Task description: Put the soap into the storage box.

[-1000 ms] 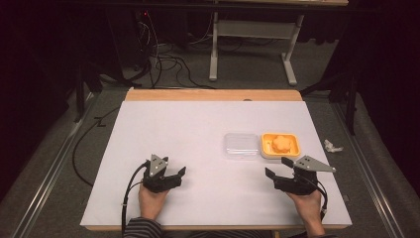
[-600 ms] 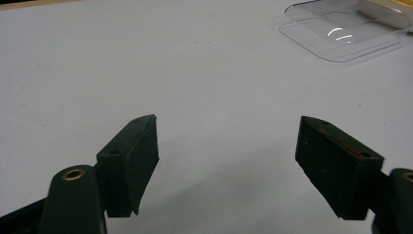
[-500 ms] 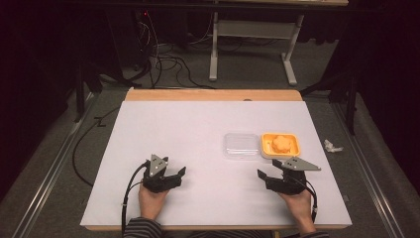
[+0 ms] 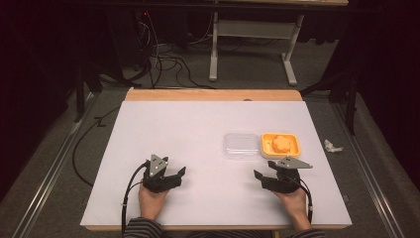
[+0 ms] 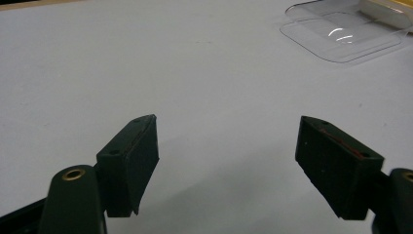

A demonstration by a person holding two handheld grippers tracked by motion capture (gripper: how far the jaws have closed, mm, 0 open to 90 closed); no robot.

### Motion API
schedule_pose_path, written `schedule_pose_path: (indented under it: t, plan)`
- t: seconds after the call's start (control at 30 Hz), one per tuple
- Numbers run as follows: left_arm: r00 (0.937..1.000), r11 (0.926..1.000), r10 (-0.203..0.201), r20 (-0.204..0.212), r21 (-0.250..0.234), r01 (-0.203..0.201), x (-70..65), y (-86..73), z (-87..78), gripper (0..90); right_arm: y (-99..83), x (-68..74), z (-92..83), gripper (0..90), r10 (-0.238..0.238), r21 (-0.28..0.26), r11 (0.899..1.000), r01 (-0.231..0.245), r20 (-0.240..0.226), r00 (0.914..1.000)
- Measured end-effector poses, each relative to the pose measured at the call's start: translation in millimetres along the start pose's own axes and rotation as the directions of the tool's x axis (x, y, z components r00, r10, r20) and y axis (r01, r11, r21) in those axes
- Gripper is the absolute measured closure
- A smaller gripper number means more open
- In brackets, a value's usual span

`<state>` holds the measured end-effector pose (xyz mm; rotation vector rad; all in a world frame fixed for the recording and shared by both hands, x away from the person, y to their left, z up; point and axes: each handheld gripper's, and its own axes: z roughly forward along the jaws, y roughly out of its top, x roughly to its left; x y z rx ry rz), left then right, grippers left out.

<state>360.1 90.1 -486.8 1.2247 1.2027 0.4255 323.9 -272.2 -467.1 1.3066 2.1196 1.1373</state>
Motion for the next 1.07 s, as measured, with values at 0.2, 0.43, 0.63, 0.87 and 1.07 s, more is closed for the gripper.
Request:
schedule_pose_path:
  t: [0.2,0.43,0.63,0.87,1.07]
  plan:
    - [1.0000,1.0000,0.003,-0.001,0.001,-0.003,0.0,-0.1,-0.4,24.5,-0.6,-0.3,5.3,31.6,-0.007,0.022,1.000,0.007,0.013,0.9999]
    - [1.0000,1.0000,0.003,0.000,0.001,-0.003,-0.1,-0.1,-0.4,24.5,-0.8,-0.2,10.0,31.7,-0.006,0.022,1.000,0.006,0.018,0.9998]
    - [1.0000,1.0000,0.004,0.000,0.002,-0.004,0.1,0.0,-0.3,24.5,-1.4,1.1,14.1,31.7,-0.013,0.032,0.999,0.013,0.027,0.9995]
    - [1.0000,1.0000,0.002,0.001,0.000,-0.002,-0.3,-0.2,-0.5,24.5,-3.1,2.3,15.4,32.2,-0.016,0.029,0.999,0.015,0.030,0.9994]
    - [1.0000,1.0000,0.001,0.000,-0.002,-0.001,-0.4,-0.2,-0.6,24.4,-3.4,1.9,15.8,32.2,-0.014,0.030,0.999,0.013,0.029,0.9995]
